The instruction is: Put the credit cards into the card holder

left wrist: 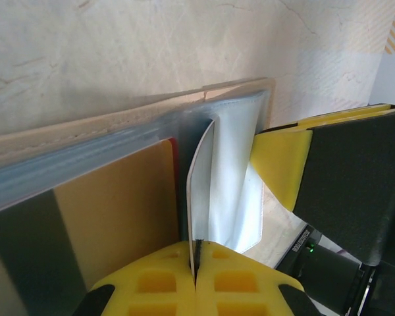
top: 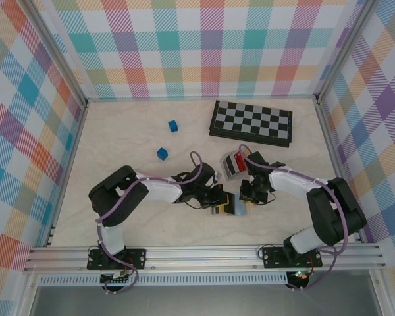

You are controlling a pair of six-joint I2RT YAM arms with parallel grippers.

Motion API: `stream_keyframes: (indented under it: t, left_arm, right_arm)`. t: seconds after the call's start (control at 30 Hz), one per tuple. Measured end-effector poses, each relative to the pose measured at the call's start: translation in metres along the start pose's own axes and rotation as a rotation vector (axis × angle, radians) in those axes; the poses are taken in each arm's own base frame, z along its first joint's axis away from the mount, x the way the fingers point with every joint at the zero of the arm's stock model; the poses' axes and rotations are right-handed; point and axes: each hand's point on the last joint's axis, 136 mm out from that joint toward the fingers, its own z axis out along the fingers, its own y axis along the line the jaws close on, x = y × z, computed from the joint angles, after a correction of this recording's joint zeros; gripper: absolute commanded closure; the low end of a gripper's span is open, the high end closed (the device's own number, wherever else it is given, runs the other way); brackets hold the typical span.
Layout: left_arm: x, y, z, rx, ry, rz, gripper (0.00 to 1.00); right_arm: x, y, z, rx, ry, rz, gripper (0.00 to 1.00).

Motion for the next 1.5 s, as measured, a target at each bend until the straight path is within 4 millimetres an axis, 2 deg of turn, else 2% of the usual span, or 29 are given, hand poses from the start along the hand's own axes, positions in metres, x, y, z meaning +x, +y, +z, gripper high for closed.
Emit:
stream_keyframes:
  t: [0.3,0.47,0.67,0.77,0.93,1.03,1.37,1.5]
  left_arm:
    - [-0.002,-0.005,0.006,0.017,0.013,0.001,0.99]
    - [0.000,-0.011,0.010,0.012,0.029,0.012,0.91]
    - [0.000,-0.004,0.010,-0.056,0.019,0.033,0.81]
    - [0.002,-0.001,0.006,-0.094,0.005,0.040,0.81]
    - [0.003,0.000,-0.002,-0.122,-0.003,0.053,0.98]
    - [0.002,-0.004,-0.003,-0.110,-0.003,0.060,1.00]
    - [0.001,-0.008,0.010,-0.088,0.028,0.060,0.99]
    - [0.001,-0.011,0.014,-0.072,0.040,0.060,0.94]
  right_arm:
    - [0.000,0.000,0.000,0.001,0.002,0.000,0.82]
    - [0.000,0.001,-0.002,-0.003,-0.004,0.000,0.80]
    - [-0.002,0.003,-0.004,-0.013,-0.014,0.000,0.76]
    - [-0.002,0.003,-0.005,-0.016,-0.021,-0.001,0.76]
    - [-0.002,0.003,-0.004,-0.020,-0.024,-0.003,0.79]
    - [-0.001,0.002,-0.004,-0.022,-0.021,-0.001,0.80]
    - [-0.001,0.003,-0.004,-0.028,-0.019,0.001,0.79]
    - [-0.001,0.004,-0.005,-0.031,-0.022,0.010,0.77]
